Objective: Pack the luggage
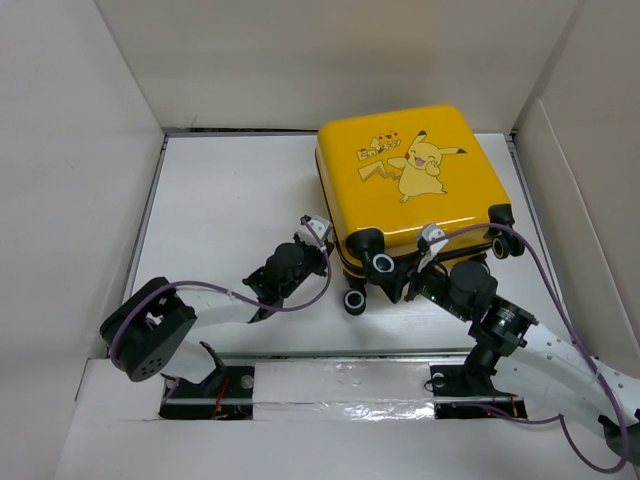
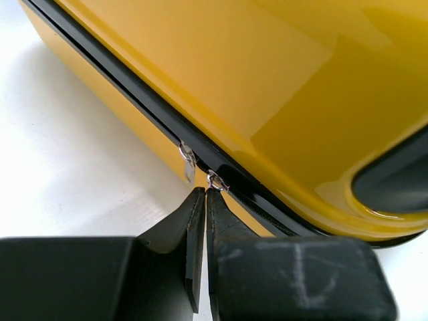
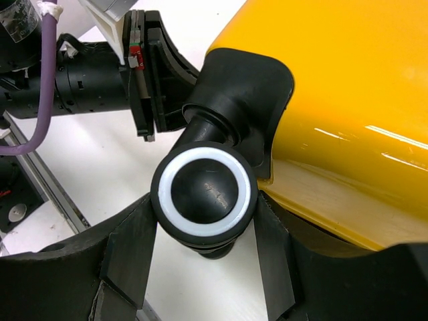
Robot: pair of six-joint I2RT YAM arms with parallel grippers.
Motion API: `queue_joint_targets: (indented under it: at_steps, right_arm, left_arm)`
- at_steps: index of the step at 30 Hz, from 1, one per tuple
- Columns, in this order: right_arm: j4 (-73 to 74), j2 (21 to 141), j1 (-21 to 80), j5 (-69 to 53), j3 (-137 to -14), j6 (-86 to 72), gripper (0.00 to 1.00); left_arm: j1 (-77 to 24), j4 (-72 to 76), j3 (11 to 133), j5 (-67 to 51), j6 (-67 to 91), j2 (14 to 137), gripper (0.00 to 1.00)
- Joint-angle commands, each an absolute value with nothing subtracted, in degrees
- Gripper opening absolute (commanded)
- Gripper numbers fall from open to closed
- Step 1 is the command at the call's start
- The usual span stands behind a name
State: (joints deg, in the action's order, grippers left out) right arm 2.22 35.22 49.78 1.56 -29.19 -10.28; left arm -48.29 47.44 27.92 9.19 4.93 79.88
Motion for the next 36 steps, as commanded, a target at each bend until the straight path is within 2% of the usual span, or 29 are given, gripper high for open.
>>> queue_joint_targets:
  at_steps: [1,9,13,14,16,17,20,24,26,28,30,31,32,35,36]
  right_arm:
    - [-3.3,34.2,50.0,-3.0,-31.2,-11.4,0.0]
    - [-3.5,34.4,50.0,-3.3,-31.0,-11.5,0.0]
    - [-5.1,35.9,50.0,-4.5,-31.5,-11.4,0.0]
    - [-5.5,36.6,50.0,-4.9,-31.7,-11.3,0.0]
    - [-6.6,39.4,50.0,-6.8,-33.0,-10.6,0.0]
    - [-7.4,40.4,50.0,-7.5,-33.3,-10.5,0.0]
    - [-12.1,46.5,51.4,-9.9,-35.2,-10.5,0.0]
    - [-16.2,59.6,55.4,-11.4,-43.0,-8.7,0.0]
    - [-17.4,67.8,58.2,-12.5,-50.0,-8.1,0.0]
    - [-16.7,71.8,63.2,-10.9,-54.8,-6.4,0.0]
    - [-14.4,75.4,66.6,-7.9,-61.2,-4.2,0.36]
    - [-11.0,75.8,67.1,-5.0,-62.9,-3.4,0.5]
    - [-9.4,75.8,67.1,-4.2,-65.0,-2.6,0.98]
    - [-3.5,71.2,67.1,3.6,-64.9,-0.7,1.0]
    - [-2.2,66.1,67.1,6.3,-63.1,1.1,1.0]
  left_arm:
    - [-47.4,52.6,30.8,11.2,4.4,80.2,0.0]
    - [-43.2,50.6,33.2,11.7,8.0,84.4,0.0]
    - [-43.2,49.3,32.3,20.8,12.8,82.2,0.0]
    - [-42.7,48.3,31.6,22.7,14.1,81.0,0.13]
    - [-42.7,45.8,30.1,26.9,18.6,76.4,0.33]
    - [-42.1,42.7,29.4,27.9,20.0,74.3,0.49]
    - [-41.6,36.0,27.5,30.1,25.6,64.0,0.63]
    - [-41.6,26.8,27.9,29.5,29.8,49.0,0.71]
    - [-41.6,20.3,29.7,30.8,32.4,45.1,0.79]
    - [-41.6,16.1,31.2,33.1,34.2,40.3,0.83]
    - [-41.6,9.3,32.1,34.8,38.0,35.9,0.89]
    - [-41.6,6.3,32.8,34.4,39.1,34.6,0.91]
    - [-41.6,5.3,33.0,33.5,39.5,33.4,0.92]
    - [-41.6,0.6,34.4,31.9,40.0,29.5,0.94]
    - [-41.6,0.1,34.5,31.6,40.1,27.9,0.94]
